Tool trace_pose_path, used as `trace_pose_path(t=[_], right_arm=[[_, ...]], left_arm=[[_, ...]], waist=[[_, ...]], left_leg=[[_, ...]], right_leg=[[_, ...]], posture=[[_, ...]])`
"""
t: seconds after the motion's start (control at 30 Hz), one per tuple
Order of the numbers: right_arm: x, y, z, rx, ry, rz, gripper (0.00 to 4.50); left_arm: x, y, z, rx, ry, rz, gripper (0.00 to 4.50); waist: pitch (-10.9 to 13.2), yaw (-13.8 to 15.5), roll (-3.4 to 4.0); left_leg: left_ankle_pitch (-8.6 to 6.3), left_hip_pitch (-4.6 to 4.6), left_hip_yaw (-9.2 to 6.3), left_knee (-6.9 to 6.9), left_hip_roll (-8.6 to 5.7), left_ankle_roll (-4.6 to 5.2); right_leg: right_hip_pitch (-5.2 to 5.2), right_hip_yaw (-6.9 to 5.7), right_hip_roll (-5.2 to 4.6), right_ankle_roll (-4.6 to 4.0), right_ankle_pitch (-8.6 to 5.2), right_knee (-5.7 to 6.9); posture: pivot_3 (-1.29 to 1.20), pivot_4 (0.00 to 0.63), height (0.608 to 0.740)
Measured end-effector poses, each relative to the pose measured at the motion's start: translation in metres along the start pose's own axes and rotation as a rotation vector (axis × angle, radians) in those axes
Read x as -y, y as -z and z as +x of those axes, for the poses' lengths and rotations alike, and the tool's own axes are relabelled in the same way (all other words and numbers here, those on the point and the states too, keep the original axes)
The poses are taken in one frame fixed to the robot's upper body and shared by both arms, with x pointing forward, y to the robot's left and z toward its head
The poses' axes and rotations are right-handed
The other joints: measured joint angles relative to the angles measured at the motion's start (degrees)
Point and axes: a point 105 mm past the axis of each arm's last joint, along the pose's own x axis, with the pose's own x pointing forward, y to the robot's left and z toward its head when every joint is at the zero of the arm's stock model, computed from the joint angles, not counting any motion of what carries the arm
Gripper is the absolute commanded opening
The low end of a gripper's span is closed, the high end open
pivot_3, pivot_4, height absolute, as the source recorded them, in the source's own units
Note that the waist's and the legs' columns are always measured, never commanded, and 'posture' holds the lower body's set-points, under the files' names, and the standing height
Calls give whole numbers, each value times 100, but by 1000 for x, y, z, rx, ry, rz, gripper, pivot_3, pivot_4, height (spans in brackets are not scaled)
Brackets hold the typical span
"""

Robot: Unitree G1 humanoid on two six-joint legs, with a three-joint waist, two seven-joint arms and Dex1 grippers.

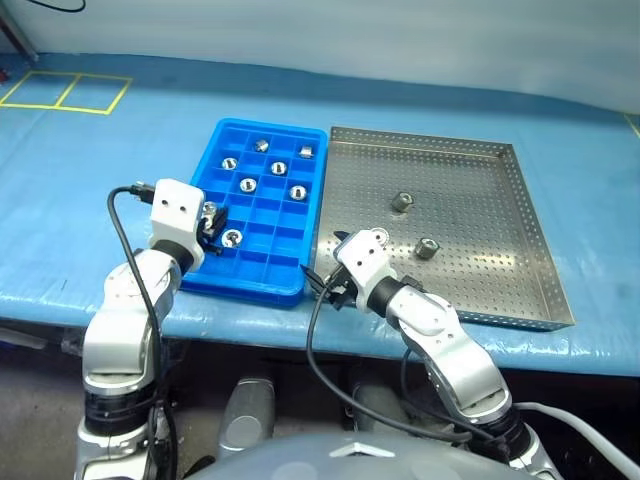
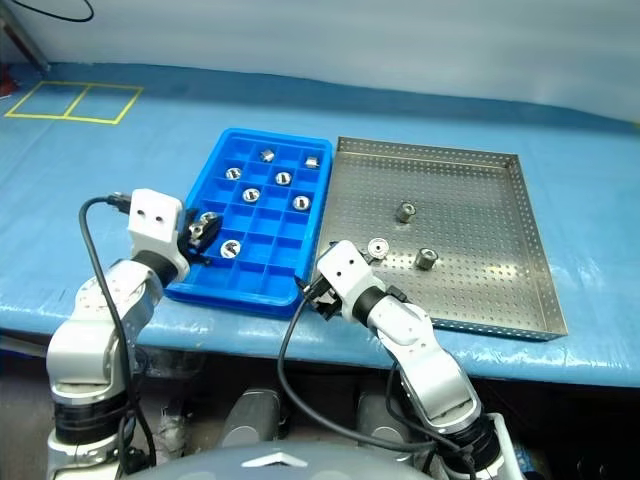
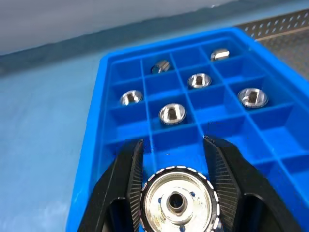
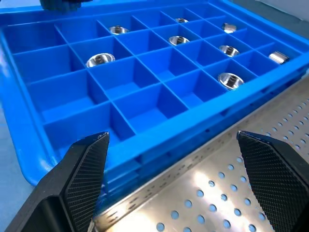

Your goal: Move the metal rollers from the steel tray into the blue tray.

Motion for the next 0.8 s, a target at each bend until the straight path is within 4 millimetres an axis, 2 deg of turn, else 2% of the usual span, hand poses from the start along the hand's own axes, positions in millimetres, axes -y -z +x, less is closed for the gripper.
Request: trace_pose_path(t=[0.1,0.23,0.4,0.47,0.53,0.57,0.67,0.7,0.8], right_arm=[[-9,-1,4,5,-54,-16,4500],[-12,0,7,0,-73,-18,4500],[-12,1,7,1,-73,-21,4500],[-11,1,7,0,-71,-21,4500],[-11,1,7,0,-68,-21,4500],[-10,1,7,0,-64,-20,4500],[-10,1,7,-1,-53,-16,4500],[-9,2,6,-3,-47,-14,4500],[-7,4,4,-8,-28,-4,4500]], left_arm=[[-3,12,-9,-69,-45,-2,1696],[-8,29,-12,-160,-113,-36,1696],[-13,36,-14,-217,-162,-38,1696],[-12,37,-14,-232,-163,-48,2423],[-11,42,-15,-258,-155,-62,2955],[-8,43,-15,-261,-141,-73,3383],[-3,37,-11,-243,-113,-82,4341],[-2,33,-8,-226,-108,-82,4493],[4,18,3,-140,-76,-85,4493]], waist=[[1,42,-3],[3,97,-6],[3,84,-8],[3,79,-8],[3,84,-8],[3,95,-9],[3,96,-9],[3,94,-10],[2,93,-11]], left_leg=[[0,2,2,0,0,-1],[0,1,0,-1,1,-1],[-3,1,3,-9,1,-4],[-3,2,2,-16,2,-5],[-3,1,1,-18,2,-5],[-3,1,-1,-18,3,-5],[-3,1,-4,-12,3,-6],[-2,2,-4,-10,3,-7],[-2,2,-2,-6,3,-8]], right_leg=[[1,1,-1,-1,0,-1],[-1,-3,0,-3,-2,0],[-5,-1,0,-7,-4,-4],[-7,-3,0,-12,-7,-4],[-8,-5,0,-14,-8,-3],[-7,-9,0,-15,-9,-3],[-5,-12,0,-15,-9,-1],[-3,-13,0,-15,-9,-1],[-1,-11,-2,-15,-9,-3]], posture=[[181,150,740],[178,150,740],[166,150,740],[158,150,740],[158,150,740],[133,150,740],[133,150,740],[109,150,740],[87,150,740]])
